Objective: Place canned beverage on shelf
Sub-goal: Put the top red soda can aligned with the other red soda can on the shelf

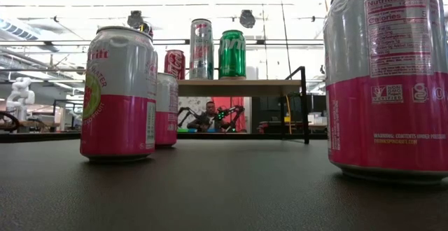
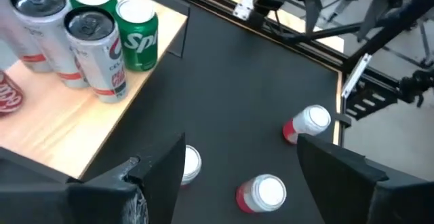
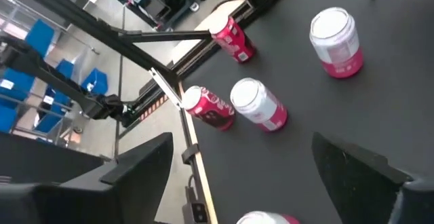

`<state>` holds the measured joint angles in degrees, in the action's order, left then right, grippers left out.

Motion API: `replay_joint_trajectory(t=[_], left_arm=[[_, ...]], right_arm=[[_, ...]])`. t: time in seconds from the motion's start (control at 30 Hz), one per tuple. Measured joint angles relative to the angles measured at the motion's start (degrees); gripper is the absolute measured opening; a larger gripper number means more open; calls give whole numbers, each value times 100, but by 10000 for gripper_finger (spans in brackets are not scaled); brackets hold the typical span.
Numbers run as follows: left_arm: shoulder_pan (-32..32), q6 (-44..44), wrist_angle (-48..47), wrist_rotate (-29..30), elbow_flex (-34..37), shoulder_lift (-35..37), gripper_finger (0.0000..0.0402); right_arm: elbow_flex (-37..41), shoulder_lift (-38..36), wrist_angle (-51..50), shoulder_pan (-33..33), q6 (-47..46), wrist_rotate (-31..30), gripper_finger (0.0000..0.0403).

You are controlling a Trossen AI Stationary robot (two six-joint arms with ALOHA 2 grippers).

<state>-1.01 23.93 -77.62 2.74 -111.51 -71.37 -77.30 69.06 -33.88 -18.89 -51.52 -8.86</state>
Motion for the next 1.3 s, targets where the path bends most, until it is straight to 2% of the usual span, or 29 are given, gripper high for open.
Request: replay_joint_trajectory(t=[0.23,0.4,0.7,0.93,1.1,1.3], left_arm=[[610,730,-93,656,540,-68,278],[966,1901,-223,1320,1156,-64,278],[2390,3044,317,1377,1986,-62,278],[3304,4462,382,1387,2489,-101,278],[3671,4570,365,1488,2703,-257,278],[3715,4305,276,1480,2785,-430,278]], right_arm=[[0,29,-22,-239,-136,-135,329],[0,63,-101,-354,-113,-190,329],[0,74,-118,-529,25,-164,329],[0,88,-246,-449,440,-182,329],[0,101,-296,-394,428,-175,329],[0,131,-311,-396,267,-177,329]])
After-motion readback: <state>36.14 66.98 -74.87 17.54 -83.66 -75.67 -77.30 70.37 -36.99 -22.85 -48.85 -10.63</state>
